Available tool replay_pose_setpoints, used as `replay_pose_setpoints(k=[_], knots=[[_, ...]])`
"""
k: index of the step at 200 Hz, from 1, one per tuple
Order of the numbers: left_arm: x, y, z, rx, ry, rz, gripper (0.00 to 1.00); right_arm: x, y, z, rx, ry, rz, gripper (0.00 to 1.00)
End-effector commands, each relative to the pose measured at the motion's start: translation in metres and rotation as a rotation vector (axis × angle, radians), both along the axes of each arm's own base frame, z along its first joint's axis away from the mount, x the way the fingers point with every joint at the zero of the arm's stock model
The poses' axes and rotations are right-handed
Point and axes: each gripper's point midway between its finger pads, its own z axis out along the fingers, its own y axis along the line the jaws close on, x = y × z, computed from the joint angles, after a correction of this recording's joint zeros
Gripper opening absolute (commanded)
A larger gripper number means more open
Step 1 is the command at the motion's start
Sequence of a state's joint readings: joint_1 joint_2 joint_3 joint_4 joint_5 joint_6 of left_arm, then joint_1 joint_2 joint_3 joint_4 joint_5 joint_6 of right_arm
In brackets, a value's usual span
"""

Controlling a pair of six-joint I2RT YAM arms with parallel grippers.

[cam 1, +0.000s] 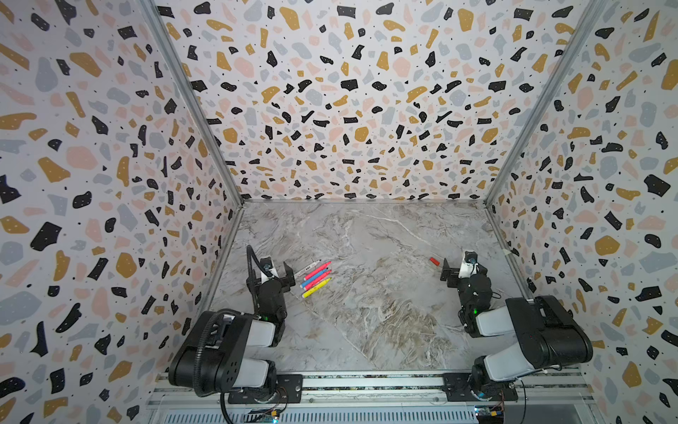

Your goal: Insert the pens into the pen caps

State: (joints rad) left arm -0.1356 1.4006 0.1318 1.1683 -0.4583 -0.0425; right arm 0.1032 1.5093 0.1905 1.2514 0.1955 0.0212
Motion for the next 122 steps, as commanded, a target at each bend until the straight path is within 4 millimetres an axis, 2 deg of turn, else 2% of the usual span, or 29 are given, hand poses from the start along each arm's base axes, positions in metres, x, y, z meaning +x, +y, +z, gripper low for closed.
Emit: replay_pose_setpoints(k=[1,122], knots=[[0.0048,0.0025,0.0204,-0.014,-0.077,0.016,1.00,0.0014,0.0009,0.0125,0.000,-0.041,0.000,0.99],[0.0047,0.0028,0.0208,-0.013,-0.077,0.018,1.00,0.0014,0.0009,0.0124,0.002,-0.040,0.000,0.99]])
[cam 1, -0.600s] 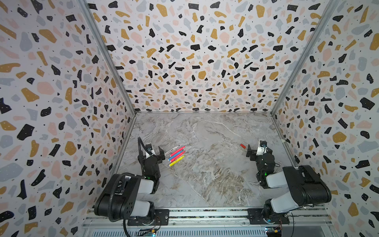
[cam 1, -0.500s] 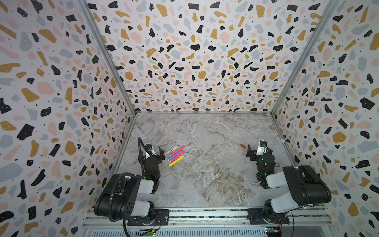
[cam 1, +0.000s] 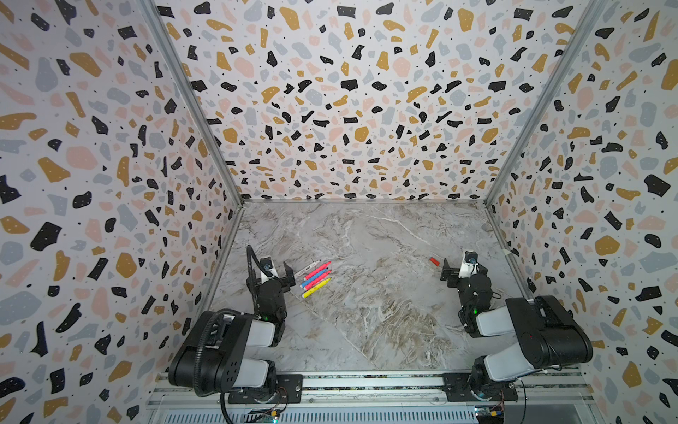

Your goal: Insert the pens into the pen caps

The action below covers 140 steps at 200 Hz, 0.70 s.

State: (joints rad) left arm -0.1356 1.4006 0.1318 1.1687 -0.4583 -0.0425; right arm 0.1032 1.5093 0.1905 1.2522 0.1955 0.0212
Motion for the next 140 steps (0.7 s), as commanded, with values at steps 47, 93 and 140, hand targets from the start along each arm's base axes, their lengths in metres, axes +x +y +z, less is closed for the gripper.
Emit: replay_pose_setpoints(k=[47,93,140], knots=[[0.0050,0.0033,0.0209,-0.012,-0.077,0.022,1.00,0.0014,0.0011,0.0116,0.002,-0.037,0.000,0.99],[0.0064,0.0035,0.0199,-0.011,-0.072,0.024,0.99,0.0020,0.0013,0.0123,0.002,-0.039,0.001,0.99],[0.0073,0.0038,0.0192,-0.010,-0.067,0.027,0.99,0.0018,0.0008,0.0116,0.002,-0.037,-0.001,0.99]])
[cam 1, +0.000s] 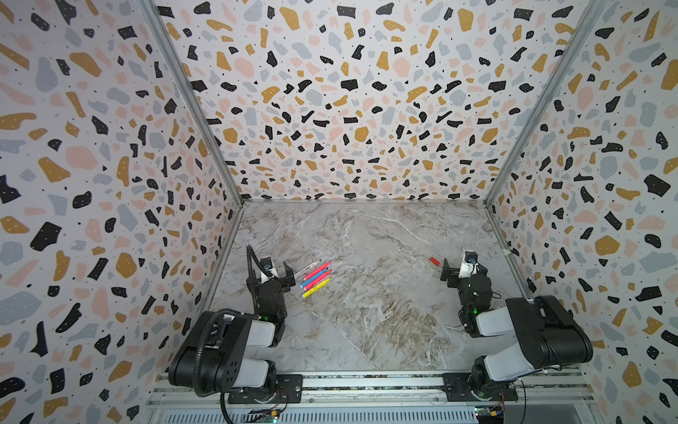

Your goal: Insert the pens into the pen caps

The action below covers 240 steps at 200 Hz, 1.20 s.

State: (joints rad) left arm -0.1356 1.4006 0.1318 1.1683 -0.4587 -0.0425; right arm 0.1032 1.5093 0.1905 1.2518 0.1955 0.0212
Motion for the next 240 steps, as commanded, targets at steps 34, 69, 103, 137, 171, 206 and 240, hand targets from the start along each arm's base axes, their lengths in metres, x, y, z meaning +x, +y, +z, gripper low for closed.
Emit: replay_pose_setpoints(k=[34,69,103,137,171,206,240], knots=[[0.002,0.007,0.022,-0.014,-0.087,0.047,1.00,0.002,0.001,0.012,0.003,-0.040,0.001,0.99],[0.006,0.006,0.070,0.032,-0.058,0.210,1.00,-0.018,-0.004,0.035,0.007,-0.140,-0.025,0.99],[0.008,-0.011,0.115,-0.193,-0.139,0.148,1.00,-0.030,0.038,0.086,-0.133,-0.189,0.019,0.99],[0.022,-0.061,0.130,-0.313,-0.037,-0.118,1.00,-0.036,0.031,0.141,0.433,-0.107,-0.028,0.99],[0.019,-0.121,0.125,-0.394,0.132,-0.413,1.00,-0.054,0.093,0.161,0.443,-0.007,0.439,0.99],[0.002,-0.150,0.091,-0.302,0.365,-0.468,1.00,-0.059,0.132,0.147,0.385,0.217,0.570,0.99],[-0.016,-0.156,0.039,-0.309,0.497,-0.433,1.00,-0.050,0.131,0.125,0.394,0.392,0.416,0.99]])
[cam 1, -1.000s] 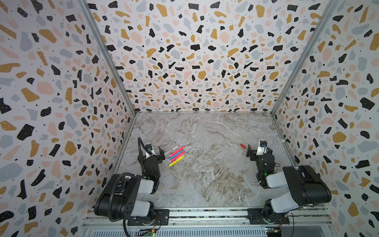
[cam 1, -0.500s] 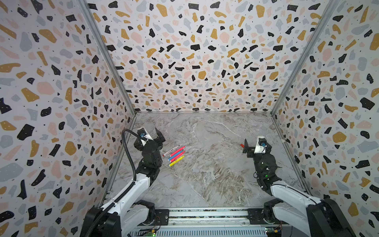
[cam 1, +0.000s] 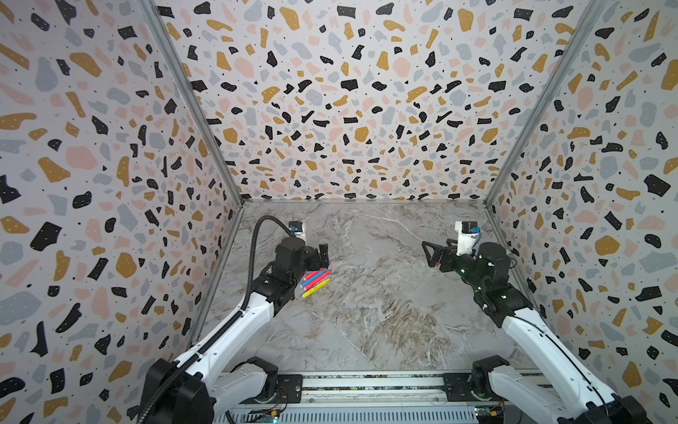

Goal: Insert the pens into the pen caps
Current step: 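Raise the left gripper over the markers while the right arm lifts and swings inward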

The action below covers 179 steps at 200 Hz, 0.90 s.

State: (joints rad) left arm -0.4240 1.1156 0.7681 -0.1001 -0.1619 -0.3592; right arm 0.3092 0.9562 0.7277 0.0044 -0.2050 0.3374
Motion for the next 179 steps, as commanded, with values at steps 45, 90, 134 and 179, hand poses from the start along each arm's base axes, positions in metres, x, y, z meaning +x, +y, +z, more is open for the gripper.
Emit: replay_pose_setpoints(k=[45,90,134,179], knots=[[-0.032,-0.013,-0.072,0.004,0.200,-0.054,0.91,-0.042,0.030,0.011,0.080,-0.003,0.207,1.00],[-0.035,-0.021,-0.100,0.061,0.283,-0.080,0.70,-0.039,0.043,-0.029,-0.017,0.201,0.280,0.88],[-0.032,-0.024,-0.117,0.078,0.312,-0.080,0.67,-0.043,0.059,-0.032,-0.028,0.188,0.335,0.88],[-0.030,-0.021,-0.127,0.120,0.334,-0.079,0.66,-0.043,0.066,-0.046,-0.029,0.217,0.346,0.87]])
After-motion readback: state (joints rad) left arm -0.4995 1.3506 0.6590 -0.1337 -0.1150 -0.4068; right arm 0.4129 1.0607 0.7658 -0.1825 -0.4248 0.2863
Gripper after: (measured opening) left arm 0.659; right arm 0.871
